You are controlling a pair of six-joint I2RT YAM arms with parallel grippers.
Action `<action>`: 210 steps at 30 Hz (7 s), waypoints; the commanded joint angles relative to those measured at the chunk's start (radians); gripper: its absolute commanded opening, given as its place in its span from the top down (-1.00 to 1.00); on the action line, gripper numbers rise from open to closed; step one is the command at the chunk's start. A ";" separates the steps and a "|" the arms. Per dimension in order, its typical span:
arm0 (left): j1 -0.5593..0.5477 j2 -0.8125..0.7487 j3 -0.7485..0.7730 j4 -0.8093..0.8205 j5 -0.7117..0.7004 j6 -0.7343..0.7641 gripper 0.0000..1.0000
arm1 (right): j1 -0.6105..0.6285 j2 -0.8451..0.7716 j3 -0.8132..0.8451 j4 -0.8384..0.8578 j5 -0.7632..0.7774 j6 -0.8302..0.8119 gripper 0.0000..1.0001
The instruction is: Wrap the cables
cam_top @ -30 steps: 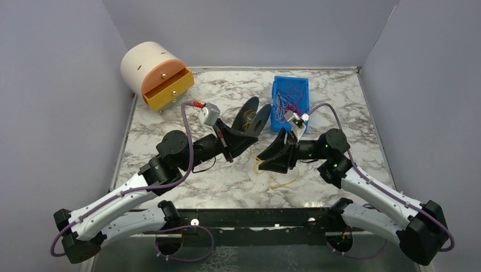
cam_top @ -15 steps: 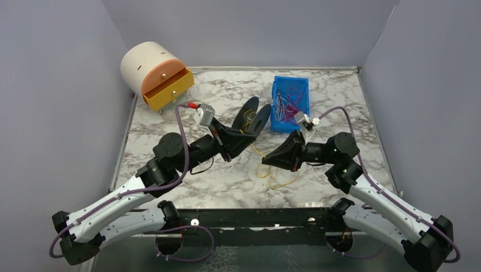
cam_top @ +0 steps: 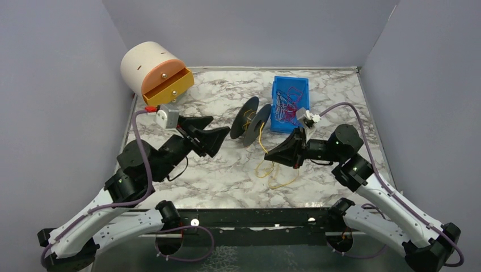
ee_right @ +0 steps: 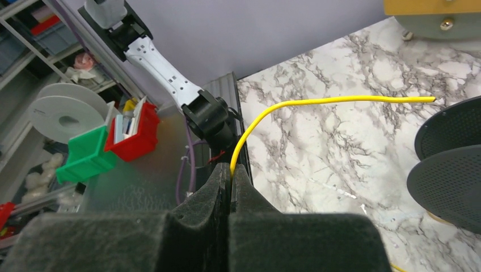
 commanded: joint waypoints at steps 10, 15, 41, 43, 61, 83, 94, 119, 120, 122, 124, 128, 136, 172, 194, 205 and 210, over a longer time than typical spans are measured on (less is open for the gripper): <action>-0.004 -0.008 0.144 -0.303 0.184 0.247 -0.47 | 0.006 0.140 0.235 -0.368 -0.209 -0.116 0.99; -0.003 0.023 0.146 -0.358 0.463 0.353 -0.48 | 0.007 0.185 0.269 -0.405 -0.316 -0.053 0.98; -0.003 0.277 0.068 -0.354 0.898 0.548 -0.18 | 0.024 0.334 0.120 0.030 -0.613 0.364 0.98; -0.003 0.285 0.064 -0.353 0.902 0.552 -0.03 | 0.027 0.334 0.108 0.080 -0.617 0.402 0.98; -0.003 0.230 0.044 -0.285 0.830 0.460 1.00 | 0.031 0.233 0.123 -0.141 -0.462 0.174 0.13; -0.004 0.130 -0.072 0.002 0.752 0.168 1.00 | 0.031 -0.035 -0.376 0.630 -0.116 0.252 -0.45; -0.003 0.126 -0.075 0.038 0.638 0.126 1.00 | 0.037 -0.002 -0.384 0.690 -0.113 0.258 0.16; -0.003 0.151 0.086 -0.147 0.023 0.201 -0.43 | 0.037 -0.087 0.054 0.022 0.168 0.088 0.98; -0.003 0.149 0.097 -0.156 -0.011 0.211 -0.45 | 0.036 -0.068 0.079 -0.015 0.188 0.089 0.98; -0.003 0.148 0.116 -0.171 -0.069 0.228 -0.49 | 0.037 -0.033 0.134 -0.070 0.223 0.094 0.98; -0.003 0.150 0.133 -0.186 -0.117 0.248 -0.52 | 0.037 0.000 0.163 -0.097 0.252 0.118 0.98; -0.003 0.167 0.146 -0.191 -0.215 0.279 -0.54 | 0.037 0.062 0.213 -0.150 0.331 0.172 0.98; 0.032 0.273 0.142 -0.147 -0.317 0.337 -0.63 | 0.037 0.186 0.240 -0.189 0.458 0.315 0.98; 0.449 0.662 0.162 0.015 0.426 0.324 -0.60 | 0.037 0.448 0.159 0.167 0.721 0.895 0.98; 0.467 0.816 0.158 0.038 0.498 0.331 -0.28 | 0.037 0.547 0.154 0.263 0.760 0.948 0.98; 0.468 0.855 0.166 0.040 0.482 0.340 -0.09 | 0.037 0.574 0.141 0.295 0.756 0.967 0.98; 0.468 0.863 0.167 0.039 0.474 0.343 -0.01 | 0.036 0.581 0.138 0.305 0.759 0.973 0.98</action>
